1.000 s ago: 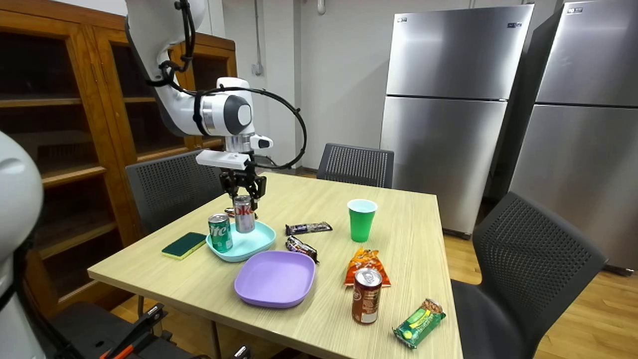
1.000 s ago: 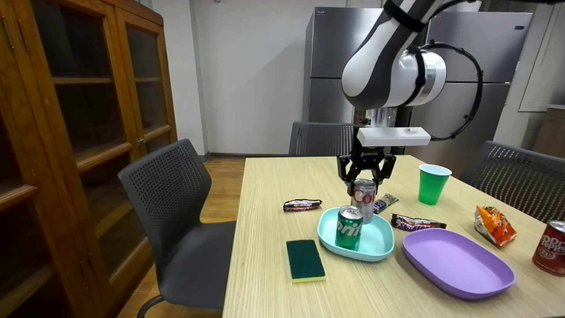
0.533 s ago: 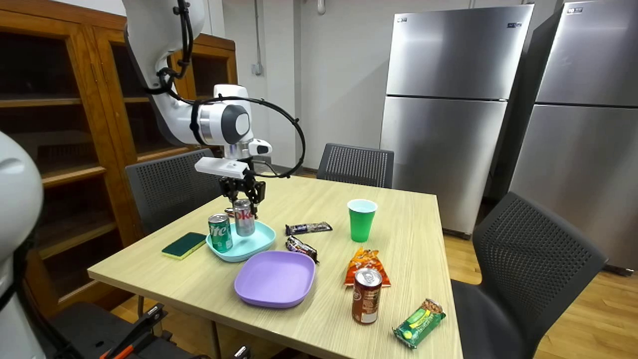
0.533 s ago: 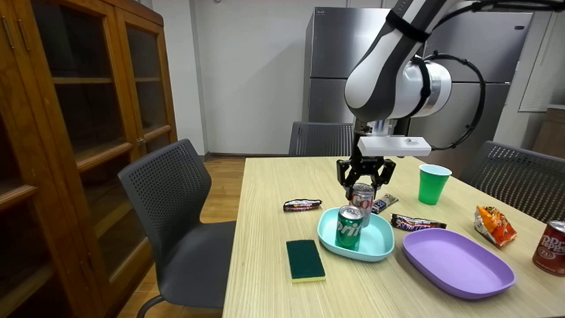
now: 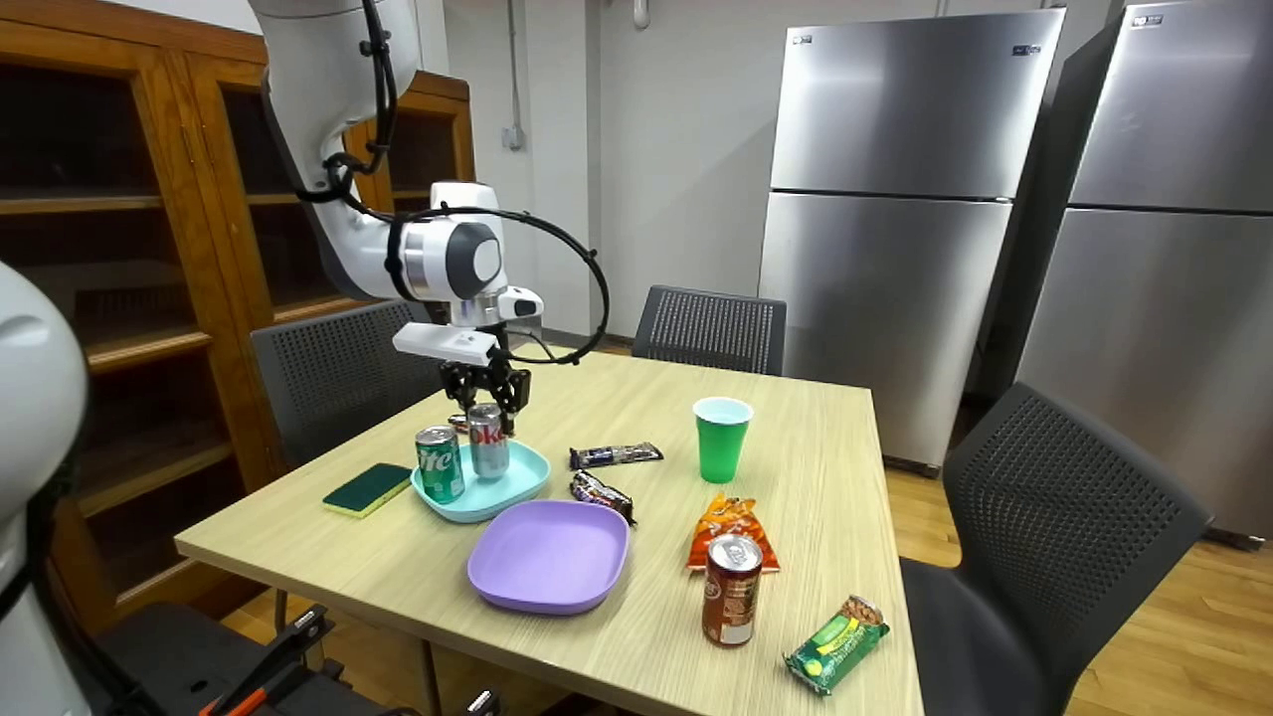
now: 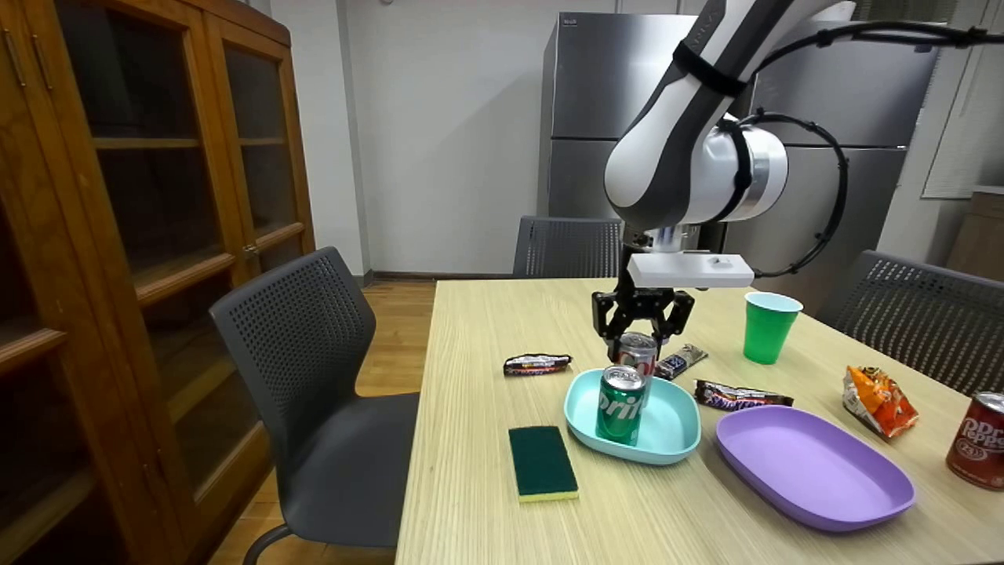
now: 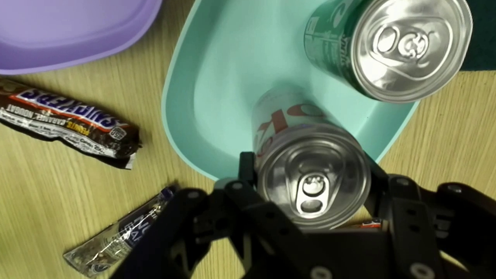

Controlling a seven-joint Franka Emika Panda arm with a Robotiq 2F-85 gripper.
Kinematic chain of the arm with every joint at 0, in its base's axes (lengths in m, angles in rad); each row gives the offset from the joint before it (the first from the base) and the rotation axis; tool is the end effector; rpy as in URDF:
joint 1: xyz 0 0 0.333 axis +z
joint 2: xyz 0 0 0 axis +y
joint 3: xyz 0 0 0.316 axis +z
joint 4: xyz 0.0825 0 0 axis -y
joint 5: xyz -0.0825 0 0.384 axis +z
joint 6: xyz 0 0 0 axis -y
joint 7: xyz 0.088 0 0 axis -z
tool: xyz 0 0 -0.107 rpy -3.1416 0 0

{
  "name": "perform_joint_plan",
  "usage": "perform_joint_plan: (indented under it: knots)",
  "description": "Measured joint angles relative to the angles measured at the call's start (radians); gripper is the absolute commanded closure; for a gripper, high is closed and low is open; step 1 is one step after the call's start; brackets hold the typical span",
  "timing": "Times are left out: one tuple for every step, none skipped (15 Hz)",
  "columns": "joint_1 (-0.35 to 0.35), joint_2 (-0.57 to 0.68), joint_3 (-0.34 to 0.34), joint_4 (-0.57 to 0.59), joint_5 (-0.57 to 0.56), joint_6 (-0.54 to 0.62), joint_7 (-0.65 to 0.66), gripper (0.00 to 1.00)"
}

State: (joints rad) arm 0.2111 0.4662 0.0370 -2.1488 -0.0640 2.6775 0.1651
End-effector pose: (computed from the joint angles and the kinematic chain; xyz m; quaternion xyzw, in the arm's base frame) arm 0.5564 0.1432 0.1866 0.9972 0.0673 0.0323 0.0003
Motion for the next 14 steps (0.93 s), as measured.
perform_joint_plan:
  knots:
    - [0.0,0.011,0.0,0.01,0.0,0.0,0.0,0.62]
    - [0.0,0.02,0.0,0.019,0.0,0.0,0.0,0.62]
    - [0.001,0.029,0.001,0.028,0.0,0.0,0.0,0.62]
    - [0.001,0.037,0.001,0.036,0.0,0.0,0.0,0.12]
    - [0.001,0.044,0.003,0.042,0.0,0.0,0.0,0.1]
    - [0.001,0.046,0.004,0.045,0.0,-0.008,0.0,0.05]
    - [0.001,0.044,0.008,0.045,0.0,-0.021,-0.002,0.01]
    - [0.001,0.035,0.013,0.044,0.0,-0.042,-0.005,0.0]
    - [0.001,0.023,0.018,0.043,0.0,-0.072,-0.006,0.0]
    - [0.001,0.006,0.02,0.04,-0.002,-0.105,-0.006,0.0]
    - [0.002,-0.014,0.021,0.035,-0.003,-0.138,-0.008,0.0]
    - [0.002,-0.037,0.02,0.029,-0.006,-0.168,-0.008,0.0]
    - [0.001,-0.063,0.018,0.021,-0.012,-0.198,-0.009,0.0]
    - [0.001,-0.091,0.016,0.014,-0.018,-0.225,-0.009,0.0]
